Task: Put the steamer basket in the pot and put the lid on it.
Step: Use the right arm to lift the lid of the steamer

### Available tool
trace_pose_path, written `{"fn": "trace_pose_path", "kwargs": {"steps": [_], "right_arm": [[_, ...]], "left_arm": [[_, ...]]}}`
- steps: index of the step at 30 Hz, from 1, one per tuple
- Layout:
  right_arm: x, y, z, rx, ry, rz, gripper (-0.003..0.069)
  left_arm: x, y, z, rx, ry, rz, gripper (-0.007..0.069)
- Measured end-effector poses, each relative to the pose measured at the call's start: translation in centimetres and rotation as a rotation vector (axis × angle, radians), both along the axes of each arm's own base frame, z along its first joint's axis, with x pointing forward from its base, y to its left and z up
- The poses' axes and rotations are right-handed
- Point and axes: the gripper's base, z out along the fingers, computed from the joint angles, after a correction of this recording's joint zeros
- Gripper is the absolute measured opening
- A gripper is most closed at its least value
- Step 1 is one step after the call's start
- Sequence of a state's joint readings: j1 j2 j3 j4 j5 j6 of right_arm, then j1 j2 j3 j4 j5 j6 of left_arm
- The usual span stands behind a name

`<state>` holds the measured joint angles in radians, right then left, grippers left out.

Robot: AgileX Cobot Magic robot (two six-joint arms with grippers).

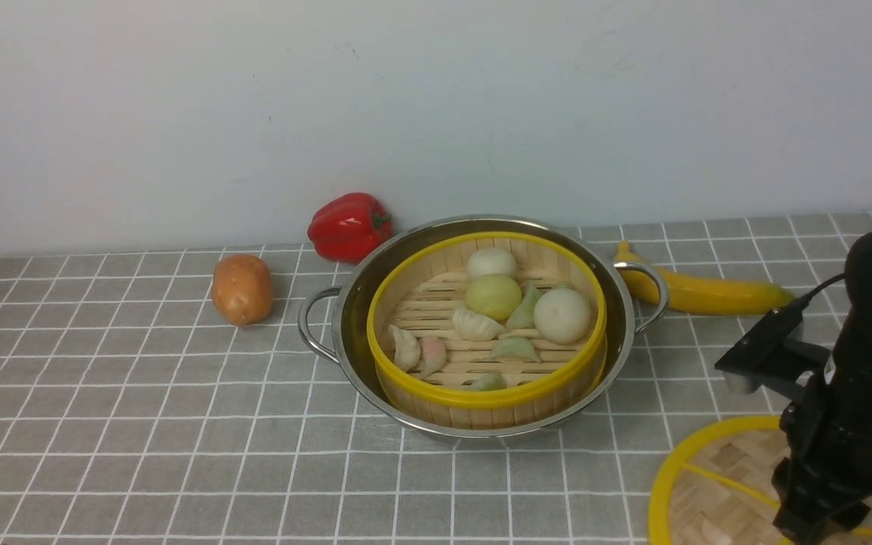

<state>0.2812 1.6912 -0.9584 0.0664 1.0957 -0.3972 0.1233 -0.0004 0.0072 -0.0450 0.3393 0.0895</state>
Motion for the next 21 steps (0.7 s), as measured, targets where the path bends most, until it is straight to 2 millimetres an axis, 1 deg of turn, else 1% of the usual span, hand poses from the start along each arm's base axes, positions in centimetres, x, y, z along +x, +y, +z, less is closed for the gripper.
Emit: {"fn": "trace_pose_path", "kwargs": {"steps": [2,3,4,15,20,21], "right_arm": [[0.0,0.0,0.0,-0.001,0.001,0.001,0.0213],[0.0,0.0,0.0,-0.003,0.004,0.001,0.0153],[0.0,0.0,0.0,-0.003,0.005,0.002,0.0146],[-0.2,-0.2,0.2,-0.018,0.008,0.029,0.0148],[-0.6,-0.4,1.5,-0.018,-0.015,0.052,0.0148],[-1.0,-0.6,2.3,-0.021,-0.026,0.062,0.0148]], "left_arm": [[0.0,0.0,0.0,0.0,0.0,0.0,0.0243],[0.0,0.0,0.0,0.0,0.0,0.0,0.0243],[0.0,0.0,0.0,0.0,0.0,0.0,0.0243],[0.0,0.0,0.0,0.0,0.0,0.0,0.0243],[0.0,0.0,0.0,0.0,0.0,0.0,0.0243],[0.0,0.0,0.0,0.0,0.0,0.0,0.0243]]}}
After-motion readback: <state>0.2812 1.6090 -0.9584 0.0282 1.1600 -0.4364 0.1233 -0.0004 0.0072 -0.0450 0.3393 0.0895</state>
